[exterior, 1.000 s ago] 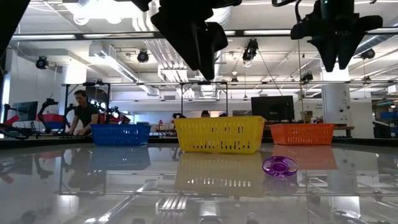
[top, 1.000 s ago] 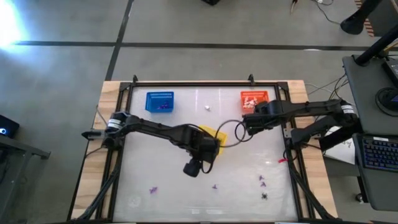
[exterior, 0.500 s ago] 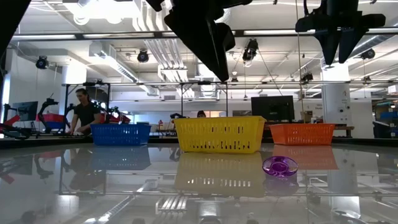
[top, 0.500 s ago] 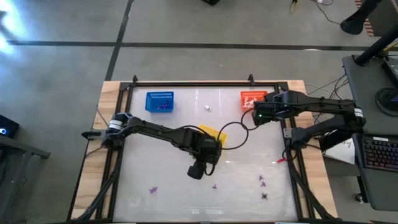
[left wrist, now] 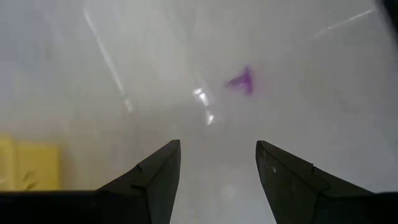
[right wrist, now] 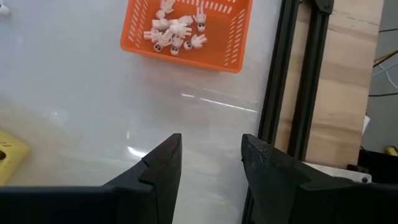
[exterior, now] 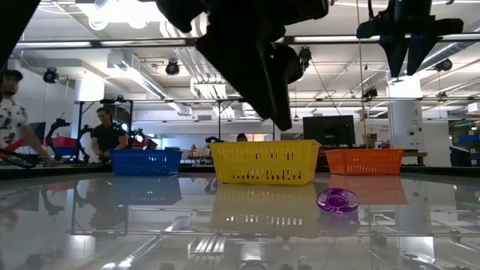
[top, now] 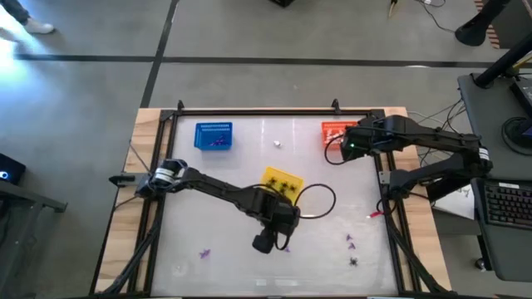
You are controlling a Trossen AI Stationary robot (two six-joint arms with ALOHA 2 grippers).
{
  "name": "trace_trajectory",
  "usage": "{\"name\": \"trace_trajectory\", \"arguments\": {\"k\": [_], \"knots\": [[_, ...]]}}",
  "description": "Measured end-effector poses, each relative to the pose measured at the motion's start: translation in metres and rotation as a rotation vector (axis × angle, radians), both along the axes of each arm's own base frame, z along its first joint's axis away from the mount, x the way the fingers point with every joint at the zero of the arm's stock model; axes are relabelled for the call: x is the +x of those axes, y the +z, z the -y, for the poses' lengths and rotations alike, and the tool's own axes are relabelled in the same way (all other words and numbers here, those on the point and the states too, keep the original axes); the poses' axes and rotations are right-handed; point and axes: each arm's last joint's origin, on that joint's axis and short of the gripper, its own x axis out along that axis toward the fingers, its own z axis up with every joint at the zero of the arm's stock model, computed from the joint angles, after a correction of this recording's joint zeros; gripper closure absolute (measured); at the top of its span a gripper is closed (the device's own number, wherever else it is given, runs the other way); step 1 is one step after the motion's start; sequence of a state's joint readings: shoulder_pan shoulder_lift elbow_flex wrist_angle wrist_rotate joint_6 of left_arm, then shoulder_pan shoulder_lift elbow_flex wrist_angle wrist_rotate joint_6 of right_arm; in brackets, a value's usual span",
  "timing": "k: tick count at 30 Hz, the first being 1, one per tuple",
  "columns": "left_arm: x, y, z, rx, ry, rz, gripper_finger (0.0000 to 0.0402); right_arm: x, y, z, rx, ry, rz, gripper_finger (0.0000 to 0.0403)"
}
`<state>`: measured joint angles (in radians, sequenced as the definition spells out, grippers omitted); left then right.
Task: Sort Halloween decoration
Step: Put the purple witch hat toy into the blue bin
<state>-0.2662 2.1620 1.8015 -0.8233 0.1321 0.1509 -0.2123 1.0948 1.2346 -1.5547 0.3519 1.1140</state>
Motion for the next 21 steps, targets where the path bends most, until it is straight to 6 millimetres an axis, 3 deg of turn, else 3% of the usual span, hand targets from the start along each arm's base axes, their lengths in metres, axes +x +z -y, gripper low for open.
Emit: {"name": "trace_trajectory", "arguments": {"k": [7,21], "knots": [[0.004,-0.009,0.019,-0.047,-0.046,0.039,0.0209,0.003,-0.002,0.002,-0.010,0.006,-0.015,0.0243],[0.014,-0.041,0.034,-0.086,0.003,0.028,0.0210,0.005,-0.002,0.003,-0.016,0.030,-0.007,0.0243]]}}
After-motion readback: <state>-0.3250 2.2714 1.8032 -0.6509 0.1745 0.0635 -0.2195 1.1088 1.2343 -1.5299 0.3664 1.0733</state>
